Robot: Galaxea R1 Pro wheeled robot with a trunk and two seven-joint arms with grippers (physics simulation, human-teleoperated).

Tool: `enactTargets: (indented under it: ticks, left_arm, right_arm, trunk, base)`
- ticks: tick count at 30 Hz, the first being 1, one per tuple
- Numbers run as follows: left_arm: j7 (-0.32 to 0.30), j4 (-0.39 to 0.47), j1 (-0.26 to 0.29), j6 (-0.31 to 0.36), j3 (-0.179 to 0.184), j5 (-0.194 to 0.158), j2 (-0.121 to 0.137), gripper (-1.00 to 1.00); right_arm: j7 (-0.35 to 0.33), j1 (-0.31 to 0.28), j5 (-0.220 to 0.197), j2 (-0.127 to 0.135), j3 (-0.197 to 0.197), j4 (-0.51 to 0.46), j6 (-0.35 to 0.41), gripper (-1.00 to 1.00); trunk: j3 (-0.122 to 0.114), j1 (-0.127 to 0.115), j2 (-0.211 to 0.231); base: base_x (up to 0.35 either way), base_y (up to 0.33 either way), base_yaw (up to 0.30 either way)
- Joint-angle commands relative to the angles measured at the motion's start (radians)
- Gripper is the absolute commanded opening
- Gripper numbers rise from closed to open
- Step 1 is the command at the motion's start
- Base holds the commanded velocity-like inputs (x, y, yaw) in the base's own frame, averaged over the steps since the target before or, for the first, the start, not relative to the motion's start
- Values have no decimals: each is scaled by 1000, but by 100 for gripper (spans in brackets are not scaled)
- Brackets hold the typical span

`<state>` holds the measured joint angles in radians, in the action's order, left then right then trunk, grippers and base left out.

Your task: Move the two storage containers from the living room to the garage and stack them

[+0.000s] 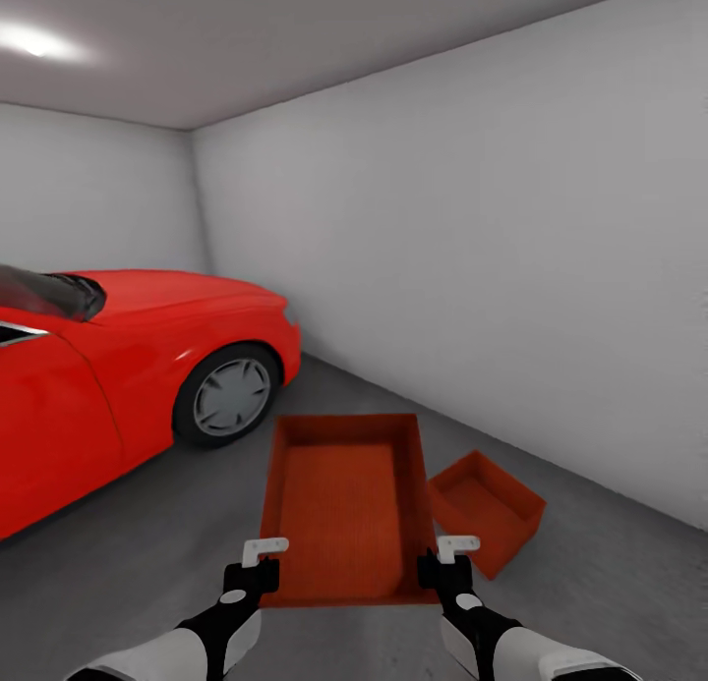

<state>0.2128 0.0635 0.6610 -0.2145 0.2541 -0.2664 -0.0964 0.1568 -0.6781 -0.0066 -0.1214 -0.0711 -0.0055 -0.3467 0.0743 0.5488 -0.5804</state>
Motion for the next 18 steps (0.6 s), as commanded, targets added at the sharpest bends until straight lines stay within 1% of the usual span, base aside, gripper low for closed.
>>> enactTargets:
  ticks: [1, 18]
  left_arm:
    - [8, 2, 1, -20, 2, 4, 0, -100]
    - [8, 2, 0, -19, 2, 4, 0, -100]
  right_arm:
    - [1, -1, -13, -24, 68, 4, -3, -100]
    - [1, -1, -13, -24, 68, 4, -3, -100]
  trunk:
    - [2, 1, -2]
    - [2, 1, -2]
  base:
    - [321, 160, -281]
    - [320, 174, -281]
